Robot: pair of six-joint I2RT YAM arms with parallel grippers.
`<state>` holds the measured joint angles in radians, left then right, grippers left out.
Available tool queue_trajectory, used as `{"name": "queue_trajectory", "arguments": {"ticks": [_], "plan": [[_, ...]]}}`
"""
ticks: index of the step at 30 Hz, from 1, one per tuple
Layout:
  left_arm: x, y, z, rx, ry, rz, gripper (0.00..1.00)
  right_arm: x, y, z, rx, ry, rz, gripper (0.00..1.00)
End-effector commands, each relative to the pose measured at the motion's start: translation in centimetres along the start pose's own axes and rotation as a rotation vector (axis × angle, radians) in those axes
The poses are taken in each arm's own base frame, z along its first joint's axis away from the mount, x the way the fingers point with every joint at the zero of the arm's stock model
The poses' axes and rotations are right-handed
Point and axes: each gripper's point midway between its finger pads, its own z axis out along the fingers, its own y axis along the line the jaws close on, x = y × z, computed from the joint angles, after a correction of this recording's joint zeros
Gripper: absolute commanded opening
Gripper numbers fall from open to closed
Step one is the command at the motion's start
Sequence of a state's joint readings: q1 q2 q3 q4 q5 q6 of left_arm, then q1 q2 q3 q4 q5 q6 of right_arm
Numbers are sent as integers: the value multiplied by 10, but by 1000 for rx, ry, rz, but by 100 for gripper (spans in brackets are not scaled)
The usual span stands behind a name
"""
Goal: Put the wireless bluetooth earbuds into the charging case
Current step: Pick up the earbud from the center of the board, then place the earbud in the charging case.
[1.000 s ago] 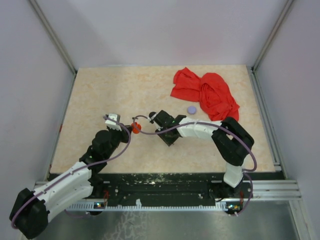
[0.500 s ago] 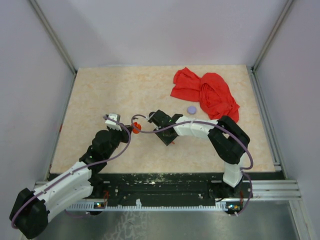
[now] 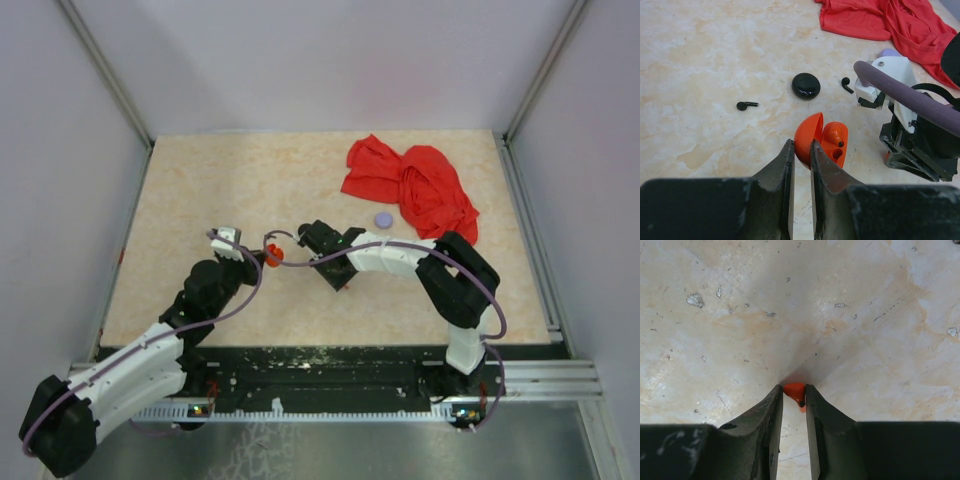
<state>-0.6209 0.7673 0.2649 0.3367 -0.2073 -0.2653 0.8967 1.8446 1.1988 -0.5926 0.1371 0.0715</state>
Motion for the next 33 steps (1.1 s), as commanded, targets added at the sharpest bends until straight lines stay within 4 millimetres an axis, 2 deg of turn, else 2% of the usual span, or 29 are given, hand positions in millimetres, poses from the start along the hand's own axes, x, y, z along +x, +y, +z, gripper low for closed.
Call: {"name": "queue_trajectory", "arguments": {"ticks": [1,12,20,27,33], "plan": [[-14,-8,3,36,-39,-9,0,-15,0,-8,14,-54,-11,24],[-15,-27,7,130,-25,4,0,-46,-2,-49,-16,-257,-17,20],[-19,-39,9,190,-26,5,0,-75,1,-103,-72,-494,-13,19],[-23,-58,6,301,-37,47,0,-105,12,-159,-171,-753,-22,19],[-29,-68,6,358,-63,87,0,-120,21,-193,-237,-900,-44,19]]}}
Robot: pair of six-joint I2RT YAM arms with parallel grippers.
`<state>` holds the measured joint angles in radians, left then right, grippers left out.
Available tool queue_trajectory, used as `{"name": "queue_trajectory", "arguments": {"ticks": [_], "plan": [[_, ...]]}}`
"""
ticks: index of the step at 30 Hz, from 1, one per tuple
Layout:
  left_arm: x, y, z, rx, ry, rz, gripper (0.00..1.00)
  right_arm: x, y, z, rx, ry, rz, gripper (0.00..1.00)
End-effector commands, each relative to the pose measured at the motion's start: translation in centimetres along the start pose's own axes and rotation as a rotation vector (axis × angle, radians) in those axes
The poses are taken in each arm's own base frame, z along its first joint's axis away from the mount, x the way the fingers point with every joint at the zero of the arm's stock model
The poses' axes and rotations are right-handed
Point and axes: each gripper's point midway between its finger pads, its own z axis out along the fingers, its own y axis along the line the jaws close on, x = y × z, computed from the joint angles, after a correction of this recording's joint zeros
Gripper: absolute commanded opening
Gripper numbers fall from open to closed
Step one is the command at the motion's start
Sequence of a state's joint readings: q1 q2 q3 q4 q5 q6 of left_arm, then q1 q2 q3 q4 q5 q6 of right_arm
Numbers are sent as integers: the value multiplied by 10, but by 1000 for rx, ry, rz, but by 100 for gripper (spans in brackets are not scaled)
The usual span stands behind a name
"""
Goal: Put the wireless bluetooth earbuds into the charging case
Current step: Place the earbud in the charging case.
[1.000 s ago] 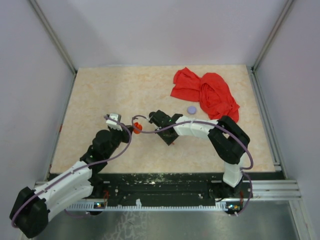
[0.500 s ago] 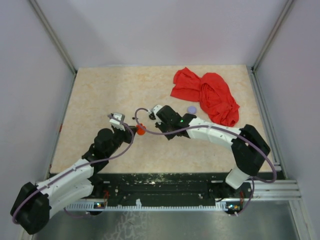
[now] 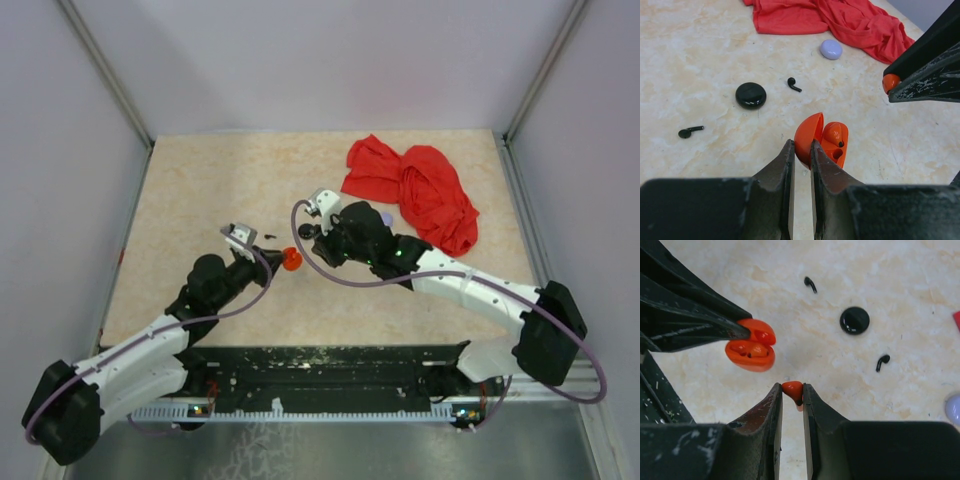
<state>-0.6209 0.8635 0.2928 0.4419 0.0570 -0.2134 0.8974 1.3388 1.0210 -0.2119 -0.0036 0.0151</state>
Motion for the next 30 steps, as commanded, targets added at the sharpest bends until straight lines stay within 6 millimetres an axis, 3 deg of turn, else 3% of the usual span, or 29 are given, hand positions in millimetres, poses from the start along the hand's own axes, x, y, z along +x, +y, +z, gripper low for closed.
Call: {"name": "queue_trajectory", "arguments": {"ticks": [1,8,17,30], "plan": [[-34,-20,5,100,-100,60,0,-53,19,-15,-92,-218,-27,19],[-45,-35,7,156,-144,112,0,-79,43,-30,-224,-392,-42,19],[-57,-55,4,189,-219,199,0,-79,60,-29,-301,-424,-42,19],[-68,-57,-1,144,-287,236,0,-67,63,-27,-305,-374,-46,19]]}}
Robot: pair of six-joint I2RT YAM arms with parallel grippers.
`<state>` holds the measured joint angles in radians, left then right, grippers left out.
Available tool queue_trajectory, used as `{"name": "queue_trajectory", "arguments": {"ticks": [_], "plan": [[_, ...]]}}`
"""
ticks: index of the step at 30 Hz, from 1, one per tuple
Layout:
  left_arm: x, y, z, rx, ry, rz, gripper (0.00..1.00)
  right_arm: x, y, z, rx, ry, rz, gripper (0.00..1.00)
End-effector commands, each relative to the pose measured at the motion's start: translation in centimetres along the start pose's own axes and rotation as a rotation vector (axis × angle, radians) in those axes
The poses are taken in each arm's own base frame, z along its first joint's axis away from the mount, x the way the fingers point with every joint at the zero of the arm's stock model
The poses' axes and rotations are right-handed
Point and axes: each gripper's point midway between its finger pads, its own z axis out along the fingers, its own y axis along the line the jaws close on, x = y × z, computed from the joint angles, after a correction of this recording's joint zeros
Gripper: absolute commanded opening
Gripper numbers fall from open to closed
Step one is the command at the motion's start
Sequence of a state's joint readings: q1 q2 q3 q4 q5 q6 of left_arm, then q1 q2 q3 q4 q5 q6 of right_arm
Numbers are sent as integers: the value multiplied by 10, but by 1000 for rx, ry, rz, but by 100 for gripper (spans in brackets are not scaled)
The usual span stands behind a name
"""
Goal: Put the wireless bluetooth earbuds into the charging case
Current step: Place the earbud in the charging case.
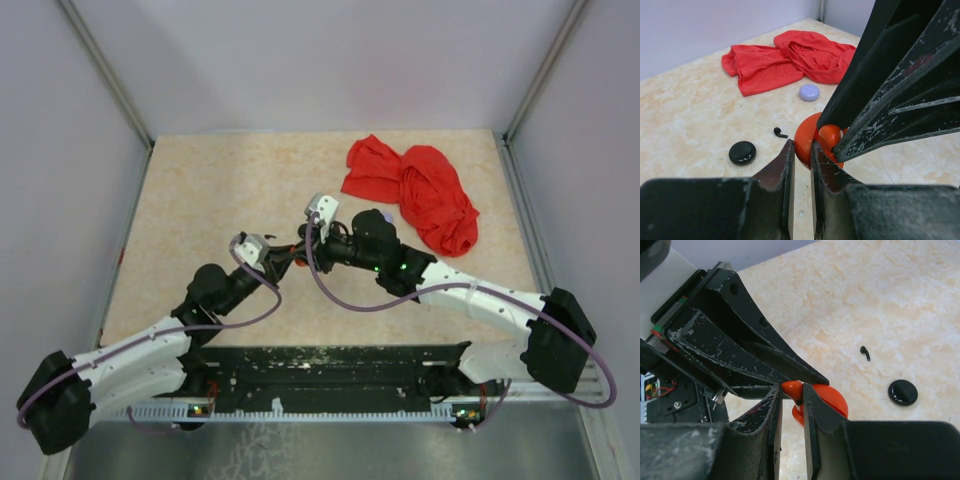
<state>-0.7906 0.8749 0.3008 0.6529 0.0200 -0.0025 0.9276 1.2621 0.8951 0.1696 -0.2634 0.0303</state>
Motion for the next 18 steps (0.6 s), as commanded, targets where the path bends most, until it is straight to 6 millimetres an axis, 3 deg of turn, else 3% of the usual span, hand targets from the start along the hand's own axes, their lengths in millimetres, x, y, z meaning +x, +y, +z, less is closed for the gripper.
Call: {"name": "queue_trajectory", "arguments": {"ticks": [1,18], "plan": [[-29,3,1,-27,-99,26,0,-15,5,-5,-8,-48,-9,19],[-31,5,-1,-53,-109,35,0,-8,-5,-6,54,-14,-20,19]]}}
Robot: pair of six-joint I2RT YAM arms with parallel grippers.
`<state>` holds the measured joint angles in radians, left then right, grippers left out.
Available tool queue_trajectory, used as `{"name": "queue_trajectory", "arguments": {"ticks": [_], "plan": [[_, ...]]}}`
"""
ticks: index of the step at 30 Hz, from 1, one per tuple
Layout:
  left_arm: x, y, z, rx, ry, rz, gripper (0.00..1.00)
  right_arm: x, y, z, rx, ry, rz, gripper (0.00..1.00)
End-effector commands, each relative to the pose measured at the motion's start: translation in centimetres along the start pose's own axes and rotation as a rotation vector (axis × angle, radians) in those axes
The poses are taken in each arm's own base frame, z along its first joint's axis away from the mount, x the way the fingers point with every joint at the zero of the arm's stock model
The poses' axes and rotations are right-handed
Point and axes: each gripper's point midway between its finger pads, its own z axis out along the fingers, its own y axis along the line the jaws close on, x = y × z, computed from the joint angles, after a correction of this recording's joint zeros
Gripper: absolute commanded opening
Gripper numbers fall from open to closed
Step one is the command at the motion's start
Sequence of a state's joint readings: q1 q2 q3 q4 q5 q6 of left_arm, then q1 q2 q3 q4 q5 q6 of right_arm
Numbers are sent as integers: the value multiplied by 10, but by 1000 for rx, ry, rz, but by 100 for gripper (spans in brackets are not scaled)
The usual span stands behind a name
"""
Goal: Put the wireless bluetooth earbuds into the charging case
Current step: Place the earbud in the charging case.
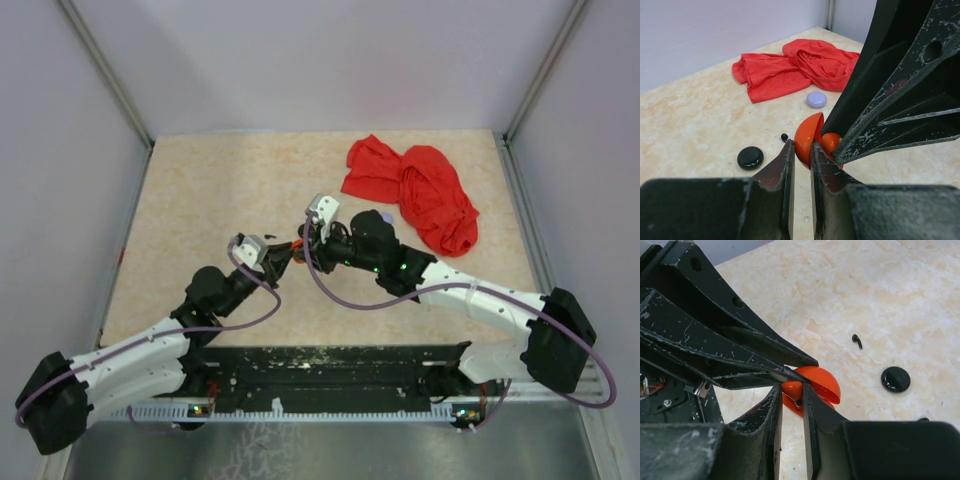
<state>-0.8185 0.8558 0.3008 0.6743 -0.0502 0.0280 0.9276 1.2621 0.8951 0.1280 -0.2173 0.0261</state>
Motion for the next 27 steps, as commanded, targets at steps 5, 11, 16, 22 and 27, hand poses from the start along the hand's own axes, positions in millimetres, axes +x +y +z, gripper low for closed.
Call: {"name": "queue_trajectory", "arguments": {"ticks": [5,11,16,22,27], "plan": [[-16,3,1,-22,-59,5,0,-17,2,-3,35,-38,-39,19],[-17,2,1,-23,-62,-3,0,-8,1,2,68,2,-75,19],[-18,2,0,-24,-64,-13,0,-2,1,6,74,21,-83,23],[-18,0,1,-20,-63,-24,0,-2,3,8,64,34,-86,27],[-16,0,1,-20,-55,-31,0,-5,5,9,57,25,-85,32]]}}
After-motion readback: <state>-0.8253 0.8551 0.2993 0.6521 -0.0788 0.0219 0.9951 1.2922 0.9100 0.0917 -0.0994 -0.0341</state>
